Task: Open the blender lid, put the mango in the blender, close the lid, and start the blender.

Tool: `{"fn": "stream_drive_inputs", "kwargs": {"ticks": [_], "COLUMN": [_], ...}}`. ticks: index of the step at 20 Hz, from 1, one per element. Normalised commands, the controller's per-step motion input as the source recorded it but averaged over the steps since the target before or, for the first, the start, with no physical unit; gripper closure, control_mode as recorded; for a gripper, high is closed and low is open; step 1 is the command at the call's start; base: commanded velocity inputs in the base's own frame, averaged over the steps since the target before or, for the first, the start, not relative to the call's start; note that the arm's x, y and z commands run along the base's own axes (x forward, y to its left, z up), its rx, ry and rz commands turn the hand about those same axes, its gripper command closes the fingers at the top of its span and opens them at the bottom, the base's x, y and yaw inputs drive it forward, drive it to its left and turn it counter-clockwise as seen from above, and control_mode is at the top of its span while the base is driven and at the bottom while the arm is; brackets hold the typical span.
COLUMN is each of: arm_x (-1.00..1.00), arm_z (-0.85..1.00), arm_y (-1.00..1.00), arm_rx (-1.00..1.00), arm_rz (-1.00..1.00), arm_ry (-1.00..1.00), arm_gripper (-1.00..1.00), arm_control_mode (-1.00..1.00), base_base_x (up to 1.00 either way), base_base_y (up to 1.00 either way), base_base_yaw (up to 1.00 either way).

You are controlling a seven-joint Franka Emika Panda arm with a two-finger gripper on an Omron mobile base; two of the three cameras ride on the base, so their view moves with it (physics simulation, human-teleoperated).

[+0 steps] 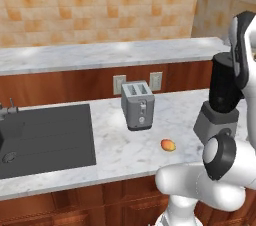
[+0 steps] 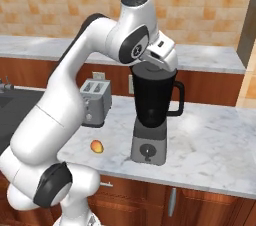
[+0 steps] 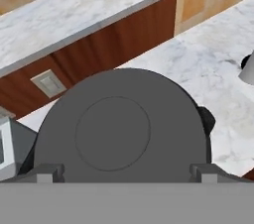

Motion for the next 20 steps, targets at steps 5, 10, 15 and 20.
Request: {"fn": "stream_drive_inputs", "kwargs": {"ticks": [5,10,15,20], "arm_x": [0.35,0.16,0.07,0.04], "arm_z": [-0.13,-0.09,-0.16,-0.23], "arm_y": [0.0,0.0,0.0,0.0], "arm_rx": [-0.01,0.0,0.0,0.0], "arm_rz": [0.0,0.0,0.0,0.0], "arm_ry": [0.04,0.04,0.05,0.05], "arm_gripper": [-1.0,-1.0,-1.0,-1.0], "arm_control_mode": [-1.0,-1.0,-1.0,-1.0], "base_base_x": [0.0,0.0,0.0,0.0], "base_base_y": [0.0,0.0,0.0,0.0], "base_base_yaw": [0.0,0.0,0.0,0.0]}}
